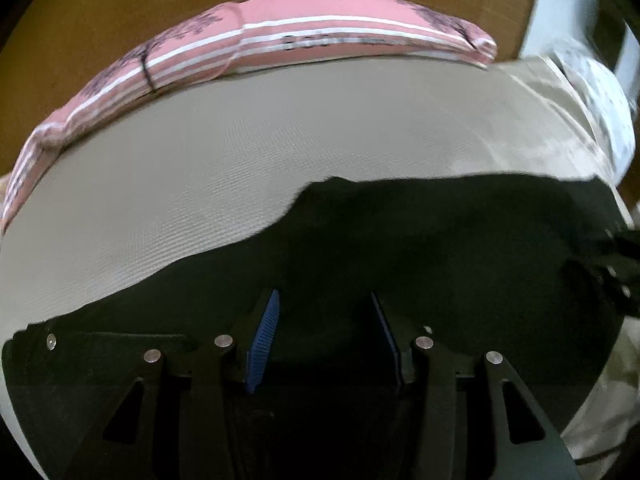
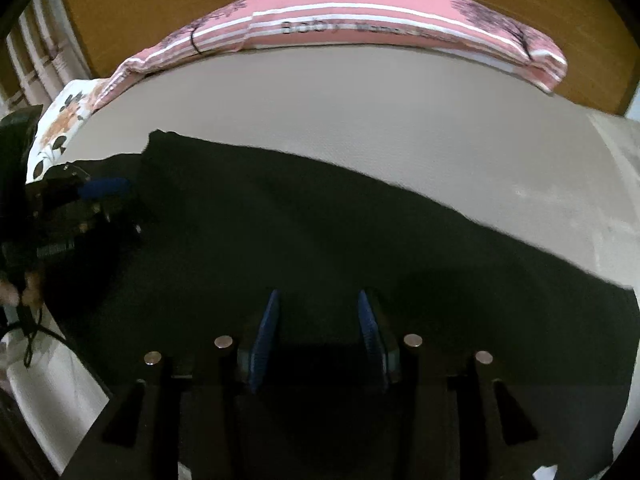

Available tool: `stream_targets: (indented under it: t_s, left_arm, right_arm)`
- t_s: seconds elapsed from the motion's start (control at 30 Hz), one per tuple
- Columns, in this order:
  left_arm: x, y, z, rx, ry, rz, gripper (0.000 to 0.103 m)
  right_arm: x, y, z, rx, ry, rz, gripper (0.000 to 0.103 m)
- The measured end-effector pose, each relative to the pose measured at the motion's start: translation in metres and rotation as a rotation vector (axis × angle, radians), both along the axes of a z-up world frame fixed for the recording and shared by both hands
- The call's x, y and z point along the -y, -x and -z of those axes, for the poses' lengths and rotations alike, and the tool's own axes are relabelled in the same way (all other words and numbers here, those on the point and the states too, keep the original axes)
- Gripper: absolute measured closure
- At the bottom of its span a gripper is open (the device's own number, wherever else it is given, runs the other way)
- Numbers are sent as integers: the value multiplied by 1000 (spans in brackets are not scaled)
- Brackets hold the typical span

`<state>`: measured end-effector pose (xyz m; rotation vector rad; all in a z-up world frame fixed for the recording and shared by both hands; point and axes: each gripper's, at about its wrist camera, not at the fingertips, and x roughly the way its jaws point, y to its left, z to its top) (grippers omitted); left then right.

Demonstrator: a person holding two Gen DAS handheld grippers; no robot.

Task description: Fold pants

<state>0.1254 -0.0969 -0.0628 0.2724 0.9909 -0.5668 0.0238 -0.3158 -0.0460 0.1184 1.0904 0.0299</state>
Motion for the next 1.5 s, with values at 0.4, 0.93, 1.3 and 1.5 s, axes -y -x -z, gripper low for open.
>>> stream_targets:
  t_s: [0.4, 0.93, 1.3, 1.5]
  left_arm:
    - [4, 26, -6, 47, -86, 17, 52]
    - [-47, 109, -1, -36, -88, 40, 41]
    - [-45, 115, -2, -39, -98, 17, 40]
    - [-45, 109, -10, -73, -69, -11, 40]
  right_arm:
    - [89, 122, -1, -55, 35, 267, 65]
    - [200, 247, 13, 122, -469, 809, 51]
    - [231, 253, 35, 254, -647, 939, 92]
    - [227, 257, 31, 269, -621, 926, 89]
